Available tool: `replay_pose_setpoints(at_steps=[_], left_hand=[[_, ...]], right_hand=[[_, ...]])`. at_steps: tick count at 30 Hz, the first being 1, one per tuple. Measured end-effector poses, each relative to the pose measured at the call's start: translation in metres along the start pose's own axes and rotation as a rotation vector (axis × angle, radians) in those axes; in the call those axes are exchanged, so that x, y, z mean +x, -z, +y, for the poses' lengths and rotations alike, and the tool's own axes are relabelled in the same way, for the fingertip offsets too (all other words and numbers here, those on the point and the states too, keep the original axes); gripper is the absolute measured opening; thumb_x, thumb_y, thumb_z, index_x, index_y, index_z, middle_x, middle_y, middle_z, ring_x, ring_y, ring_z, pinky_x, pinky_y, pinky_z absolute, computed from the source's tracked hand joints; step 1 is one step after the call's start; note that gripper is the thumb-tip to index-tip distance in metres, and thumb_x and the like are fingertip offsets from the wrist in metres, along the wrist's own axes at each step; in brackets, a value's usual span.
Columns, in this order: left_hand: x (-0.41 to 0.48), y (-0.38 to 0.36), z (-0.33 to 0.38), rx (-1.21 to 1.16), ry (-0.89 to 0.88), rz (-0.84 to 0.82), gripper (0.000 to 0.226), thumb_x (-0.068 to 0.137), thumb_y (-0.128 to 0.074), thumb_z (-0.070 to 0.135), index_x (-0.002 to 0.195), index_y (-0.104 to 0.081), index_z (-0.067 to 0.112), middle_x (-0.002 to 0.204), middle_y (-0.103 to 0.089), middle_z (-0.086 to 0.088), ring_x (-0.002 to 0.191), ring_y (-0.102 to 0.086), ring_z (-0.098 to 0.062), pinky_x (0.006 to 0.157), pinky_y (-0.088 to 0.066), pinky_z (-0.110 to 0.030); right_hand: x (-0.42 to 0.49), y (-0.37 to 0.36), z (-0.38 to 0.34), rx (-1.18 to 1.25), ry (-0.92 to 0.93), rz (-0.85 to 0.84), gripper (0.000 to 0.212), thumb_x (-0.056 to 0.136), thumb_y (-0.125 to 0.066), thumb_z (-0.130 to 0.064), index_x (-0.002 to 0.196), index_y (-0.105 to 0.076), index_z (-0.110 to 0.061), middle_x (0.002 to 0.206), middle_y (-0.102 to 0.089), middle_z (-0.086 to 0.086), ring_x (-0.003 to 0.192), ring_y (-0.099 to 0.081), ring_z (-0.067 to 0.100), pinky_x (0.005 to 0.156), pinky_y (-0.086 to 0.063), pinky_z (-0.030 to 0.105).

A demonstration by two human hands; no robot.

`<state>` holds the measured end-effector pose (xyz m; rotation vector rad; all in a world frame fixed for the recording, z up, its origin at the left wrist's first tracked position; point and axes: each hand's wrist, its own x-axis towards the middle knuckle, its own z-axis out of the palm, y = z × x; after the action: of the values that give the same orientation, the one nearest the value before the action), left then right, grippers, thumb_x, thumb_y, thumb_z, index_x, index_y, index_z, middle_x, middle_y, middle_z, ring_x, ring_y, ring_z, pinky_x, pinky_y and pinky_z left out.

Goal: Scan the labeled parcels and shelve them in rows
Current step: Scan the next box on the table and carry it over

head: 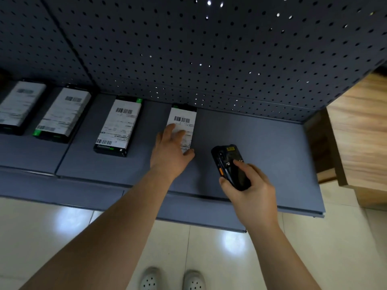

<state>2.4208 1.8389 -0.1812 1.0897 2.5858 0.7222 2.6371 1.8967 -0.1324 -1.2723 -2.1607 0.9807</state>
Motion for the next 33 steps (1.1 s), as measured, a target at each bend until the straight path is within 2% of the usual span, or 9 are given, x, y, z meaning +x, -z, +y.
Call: replay_pose_setpoints(at_steps=[6, 10, 13, 18, 22, 24, 26, 29, 33], left_hand=[[-0.007, 0.007, 0.002, 0.004, -0.042, -0.007, 0.066, 0.088, -0.061, 0.053, 0.144, -0.046, 0.021, 0.159, -0.021, -0.002, 0.138, -0.023, -0.029, 0.111, -0.035, -0.046], [-0.029, 0.049, -0.003, 0.027, -0.131, 0.064, 0.07, 0.086, -0.044, 0.061, 0.139, -0.052, 0.016, 0.152, -0.036, -0.008, 0.136, -0.033, -0.032, 0.104, -0.042, -0.052], [-0.064, 0.108, -0.006, 0.032, -0.227, 0.12, 0.064, 0.089, -0.045, 0.059, 0.136, -0.055, 0.016, 0.147, -0.043, -0.008, 0.134, -0.038, -0.031, 0.106, -0.042, -0.051], [-0.152, 0.237, -0.015, 0.051, -0.229, 0.22, 0.058, 0.094, -0.044, 0.061, 0.138, -0.051, 0.023, 0.147, -0.042, 0.0, 0.136, -0.039, -0.026, 0.104, -0.043, -0.05], [-0.218, 0.34, -0.044, 0.08, -0.165, 0.389, 0.058, 0.094, -0.044, 0.06, 0.136, -0.053, 0.021, 0.141, -0.048, 0.004, 0.134, -0.041, -0.022, 0.104, -0.043, -0.048], [-0.244, 0.383, -0.07, 0.094, -0.136, 0.497, 0.056, 0.093, -0.048, 0.057, 0.132, -0.056, 0.018, 0.136, -0.051, 0.002, 0.13, -0.044, -0.022, 0.102, -0.044, -0.045], [-0.266, 0.42, -0.107, 0.098, -0.097, 0.595, 0.055, 0.092, -0.049, 0.056, 0.13, -0.059, 0.016, 0.132, -0.053, 0.001, 0.126, -0.047, -0.022, 0.101, -0.045, -0.045], [-0.299, 0.474, -0.177, 0.087, 0.0, 0.694, 0.057, 0.091, -0.05, 0.057, 0.13, -0.058, 0.018, 0.134, -0.051, 0.002, 0.126, -0.047, -0.022, 0.101, -0.046, -0.046], [-0.345, 0.553, -0.266, 0.082, 0.112, 0.816, 0.06, 0.089, -0.048, 0.059, 0.133, -0.056, 0.019, 0.137, -0.05, 0.004, 0.129, -0.043, -0.018, 0.107, -0.041, -0.041]], right_hand=[[-0.005, 0.003, -0.008, -0.002, -0.005, -0.01, 0.047, 0.075, -0.08, -0.033, 0.121, -0.068, -0.027, 0.105, -0.057, -0.017, 0.092, -0.052, 0.0, 0.073, -0.038, 0.006], [-0.016, 0.011, -0.03, -0.016, 0.046, -0.043, 0.05, 0.074, -0.077, -0.041, 0.122, -0.067, -0.03, 0.112, -0.06, -0.014, 0.101, -0.058, 0.009, 0.08, -0.051, 0.024], [-0.032, 0.026, -0.069, 0.021, 0.088, -0.063, 0.053, 0.072, -0.072, -0.05, 0.122, -0.066, -0.033, 0.115, -0.061, -0.014, 0.103, -0.06, 0.013, 0.083, -0.056, 0.035], [-0.079, 0.048, -0.173, 0.037, 0.241, -0.164, 0.06, 0.067, -0.063, -0.063, 0.12, -0.066, -0.037, 0.12, -0.06, -0.014, 0.103, -0.061, 0.011, 0.085, -0.056, 0.037], [-0.124, 0.037, -0.27, 0.032, 0.377, -0.287, 0.064, 0.064, -0.06, -0.066, 0.121, -0.066, -0.038, 0.124, -0.06, -0.013, 0.111, -0.06, 0.011, 0.09, -0.053, 0.036], [-0.145, 0.018, -0.319, 0.041, 0.464, -0.346, 0.063, 0.066, -0.062, -0.066, 0.122, -0.066, -0.039, 0.123, -0.06, -0.014, 0.111, -0.059, 0.009, 0.092, -0.052, 0.033], [-0.165, -0.011, -0.367, 0.057, 0.544, -0.391, 0.056, 0.071, -0.072, -0.058, 0.123, -0.066, -0.039, 0.122, -0.059, -0.016, 0.111, -0.056, 0.005, 0.094, -0.05, 0.03], [-0.194, -0.068, -0.439, 0.108, 0.63, -0.401, 0.051, 0.073, -0.08, -0.046, 0.121, -0.067, -0.036, 0.124, -0.06, -0.014, 0.113, -0.056, 0.007, 0.098, -0.049, 0.032], [-0.238, -0.144, -0.538, 0.173, 0.716, -0.476, 0.049, 0.074, -0.08, -0.041, 0.121, -0.067, -0.035, 0.113, -0.059, -0.021, 0.105, -0.054, -0.001, 0.094, -0.047, 0.024]])
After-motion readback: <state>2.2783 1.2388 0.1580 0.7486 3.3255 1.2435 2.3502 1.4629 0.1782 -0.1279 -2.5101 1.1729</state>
